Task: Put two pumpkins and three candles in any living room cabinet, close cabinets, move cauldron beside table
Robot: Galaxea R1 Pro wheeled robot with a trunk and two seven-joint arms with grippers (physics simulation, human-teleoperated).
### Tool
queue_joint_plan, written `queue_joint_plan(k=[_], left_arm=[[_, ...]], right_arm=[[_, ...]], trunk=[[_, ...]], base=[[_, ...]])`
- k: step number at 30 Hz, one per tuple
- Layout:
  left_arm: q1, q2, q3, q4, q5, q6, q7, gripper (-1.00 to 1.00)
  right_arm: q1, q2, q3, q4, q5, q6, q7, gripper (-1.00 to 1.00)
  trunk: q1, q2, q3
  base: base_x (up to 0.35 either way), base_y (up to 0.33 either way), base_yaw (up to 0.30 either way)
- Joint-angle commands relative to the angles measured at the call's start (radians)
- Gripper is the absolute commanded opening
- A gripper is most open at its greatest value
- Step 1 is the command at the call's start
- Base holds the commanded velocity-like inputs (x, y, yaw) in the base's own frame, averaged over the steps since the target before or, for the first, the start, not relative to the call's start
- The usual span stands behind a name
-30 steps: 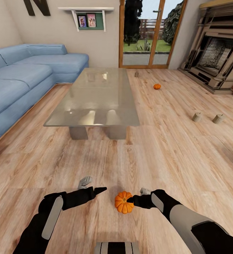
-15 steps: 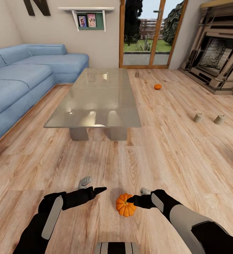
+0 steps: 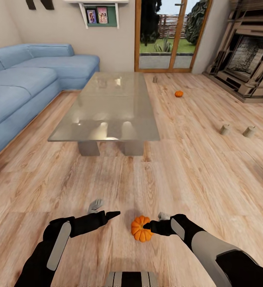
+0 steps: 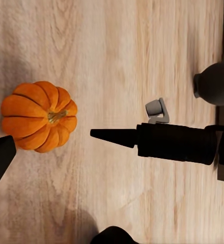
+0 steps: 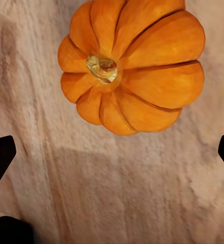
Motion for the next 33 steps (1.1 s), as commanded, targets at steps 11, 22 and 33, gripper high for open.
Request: queue_joint_plan(k=[11, 22, 33], left_arm=[[-0.001, -0.001, 0.003, -0.001, -0.003, 0.006, -0.007, 1.0], [-0.001, -0.001, 0.002, 0.004, -0.005, 0.004, -0.006, 1.0], [-0.001, -0.001, 0.003, 0.013, -0.005, 0.004, -0.006, 1.0]], right_arm=[[0.0, 0.0, 0.008, -0.001, -0.007, 0.001, 0.0, 1.0], [0.0, 0.0, 0.018, 0.001, -0.007, -0.034, 0.0, 1.0], [0.013, -0.001, 0.11, 0.005, -0.008, -0.102, 0.013, 1.0]], trunk=[[0.004, -0.003, -0.039], [0.004, -0.003, -0.039], [0.004, -0.003, -0.039]], base=[[0.0, 0.0, 0.0], [0.0, 0.0, 0.0], [0.0, 0.0, 0.0]])
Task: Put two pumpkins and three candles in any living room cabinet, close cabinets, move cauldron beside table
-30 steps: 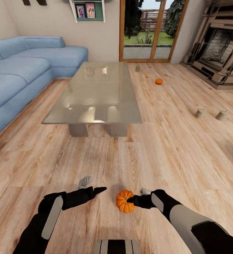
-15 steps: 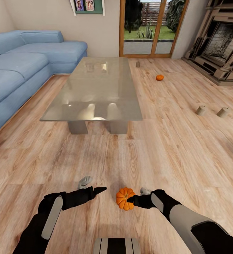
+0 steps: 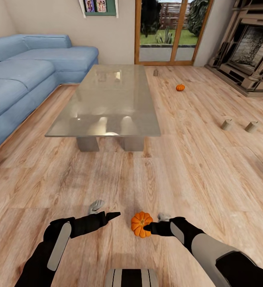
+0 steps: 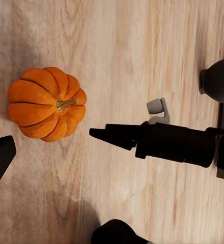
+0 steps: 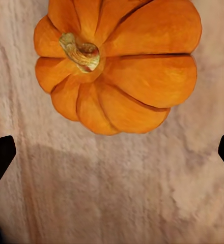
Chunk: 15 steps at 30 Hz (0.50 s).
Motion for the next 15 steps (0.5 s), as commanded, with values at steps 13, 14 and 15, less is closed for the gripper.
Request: queue_joint_plan(k=[13, 14, 15], left_arm=[[-0.001, -0.001, 0.003, 0.0, -0.003, 0.006, -0.007, 1.0], [-0.001, -0.001, 0.003, 0.0, -0.003, 0.006, -0.007, 1.0], [-0.001, -0.001, 0.003, 0.0, -0.003, 0.006, -0.007, 1.0]], right_arm=[[0.0, 0.0, 0.033, -0.001, -0.008, -0.013, 0.004, 1.0], [0.0, 0.0, 0.033, -0.001, -0.008, -0.013, 0.004, 1.0], [0.0, 0.0, 0.033, -0.001, -0.008, -0.013, 0.005, 1.0]], trunk=[[0.0, 0.0, -0.001], [0.0, 0.0, -0.001], [0.0, 0.0, -0.001]], base=[[0.145, 0.0, 0.0], [0.284, 0.0, 0.0], [0.198, 0.0, 0.0]])
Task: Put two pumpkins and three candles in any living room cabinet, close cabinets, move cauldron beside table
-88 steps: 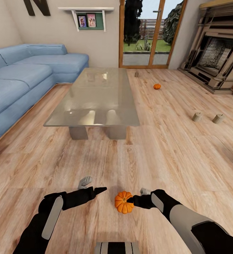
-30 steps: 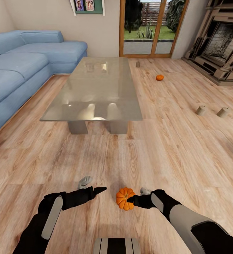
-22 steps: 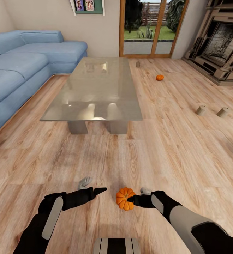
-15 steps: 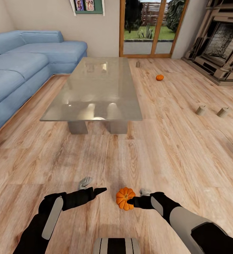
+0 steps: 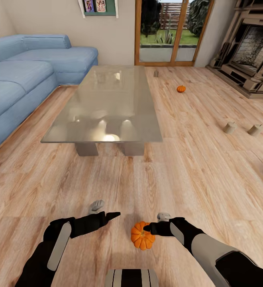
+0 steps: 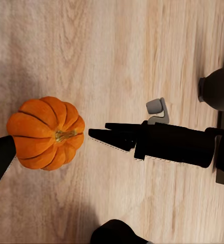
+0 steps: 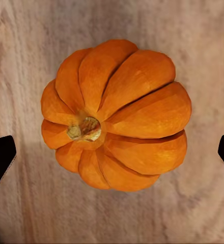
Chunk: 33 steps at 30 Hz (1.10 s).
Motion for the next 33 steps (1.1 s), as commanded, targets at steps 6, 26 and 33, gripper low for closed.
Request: queue_joint_plan(k=[6, 26, 33], left_arm=[[0.0, -0.001, 0.003, 0.0, -0.004, 0.006, -0.007, 1.0], [-0.001, 0.002, 0.005, 0.0, -0.004, 0.006, -0.008, 1.0], [0.0, 0.002, 0.005, 0.0, -0.004, 0.006, -0.008, 1.0]], right_arm=[[0.0, -0.001, 0.006, -0.001, -0.008, 0.004, 0.001, 1.0], [0.0, 0.001, 0.006, -0.001, -0.008, 0.004, 0.001, 1.0], [0.0, 0.001, 0.006, -0.001, -0.008, 0.004, 0.001, 1.0]], trunk=[[0.0, 0.0, -0.001], [0.004, -0.002, -0.035], [0.007, -0.004, -0.063]], base=[[0.056, 0.0, 0.0], [0.001, 0.0, 0.0], [0.0, 0.0, 0.0]])
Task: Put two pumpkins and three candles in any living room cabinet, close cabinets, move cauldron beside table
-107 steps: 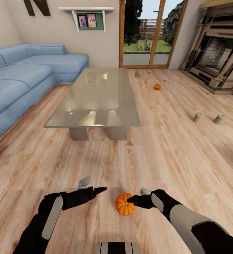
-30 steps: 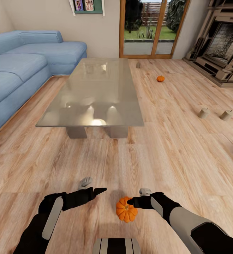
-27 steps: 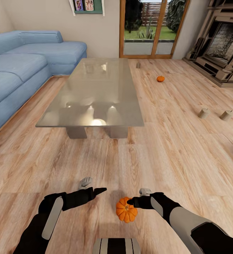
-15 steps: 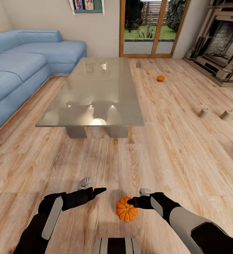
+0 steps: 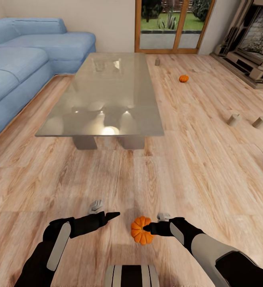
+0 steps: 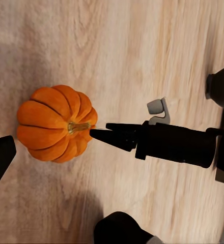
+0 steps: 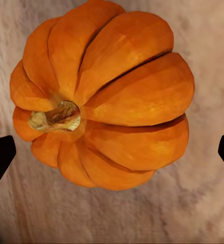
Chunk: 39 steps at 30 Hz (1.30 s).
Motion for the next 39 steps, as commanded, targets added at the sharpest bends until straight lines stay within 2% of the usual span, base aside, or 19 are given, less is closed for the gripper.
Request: queue_joint_plan(k=[1, 8, 39], left_arm=[[-0.001, -0.001, 0.003, 0.0, -0.004, 0.006, -0.007, 1.0], [-0.001, -0.001, 0.004, 0.0, -0.004, 0.006, -0.007, 1.0], [-0.001, -0.001, 0.004, 0.001, -0.005, 0.006, -0.005, 1.0]], right_arm=[[-0.001, 0.0, 0.006, -0.001, -0.008, 0.004, 0.0, 1.0], [-0.001, 0.0, 0.006, -0.001, -0.008, 0.004, 0.0, 1.0], [-0.001, 0.0, 0.008, 0.0, -0.008, 0.004, 0.0, 1.0]], trunk=[[0.0, -0.001, -0.005], [0.003, -0.002, -0.032], [0.003, -0.002, -0.032]], base=[[0.0, 0.0, 0.0], [0.0, 0.0, 0.0], [0.014, 0.012, 0.0]])
